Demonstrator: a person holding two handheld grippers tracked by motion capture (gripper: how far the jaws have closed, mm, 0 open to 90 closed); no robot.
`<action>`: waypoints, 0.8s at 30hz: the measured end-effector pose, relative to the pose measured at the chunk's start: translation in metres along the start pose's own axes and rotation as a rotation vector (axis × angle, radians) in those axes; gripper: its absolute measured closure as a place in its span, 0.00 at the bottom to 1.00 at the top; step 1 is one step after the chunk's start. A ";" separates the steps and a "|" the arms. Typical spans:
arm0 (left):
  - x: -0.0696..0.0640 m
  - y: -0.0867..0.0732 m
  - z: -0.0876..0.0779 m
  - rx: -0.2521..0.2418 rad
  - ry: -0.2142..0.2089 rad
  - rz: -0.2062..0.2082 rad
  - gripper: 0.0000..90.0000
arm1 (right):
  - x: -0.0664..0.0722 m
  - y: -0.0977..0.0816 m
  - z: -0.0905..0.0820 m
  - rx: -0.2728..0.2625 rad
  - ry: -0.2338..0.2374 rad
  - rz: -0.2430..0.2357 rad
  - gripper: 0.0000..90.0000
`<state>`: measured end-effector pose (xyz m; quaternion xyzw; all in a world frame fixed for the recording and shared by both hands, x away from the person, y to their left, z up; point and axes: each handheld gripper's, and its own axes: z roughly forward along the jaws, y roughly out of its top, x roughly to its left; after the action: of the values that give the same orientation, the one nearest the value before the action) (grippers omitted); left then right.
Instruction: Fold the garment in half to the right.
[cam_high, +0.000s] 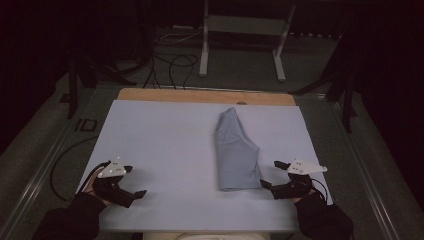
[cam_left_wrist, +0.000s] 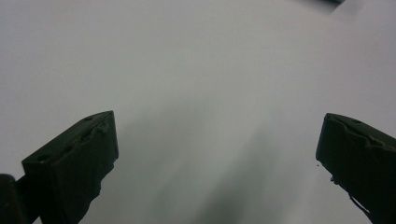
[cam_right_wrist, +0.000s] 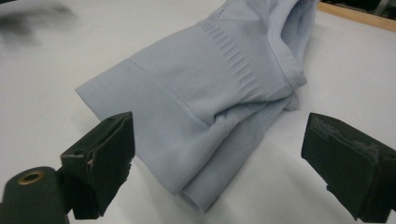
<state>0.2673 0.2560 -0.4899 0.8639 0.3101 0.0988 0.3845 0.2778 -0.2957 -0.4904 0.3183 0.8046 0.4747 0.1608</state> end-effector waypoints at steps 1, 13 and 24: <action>0.000 -0.004 -0.001 0.006 0.004 -0.006 0.00 | 0.000 -0.001 0.000 -0.003 -0.001 0.002 0.11; 0.000 -0.028 -0.010 0.015 0.041 -0.056 0.00 | 0.003 -0.021 -0.009 0.022 -0.042 0.051 0.11; 0.004 -0.041 -0.014 -0.008 0.101 -0.105 0.00 | 0.006 -0.026 -0.002 0.036 -0.059 0.053 0.11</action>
<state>0.2463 0.2881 -0.5102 0.8388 0.3734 0.1231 0.3765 0.2628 -0.3016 -0.5113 0.3564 0.7992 0.4547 0.1659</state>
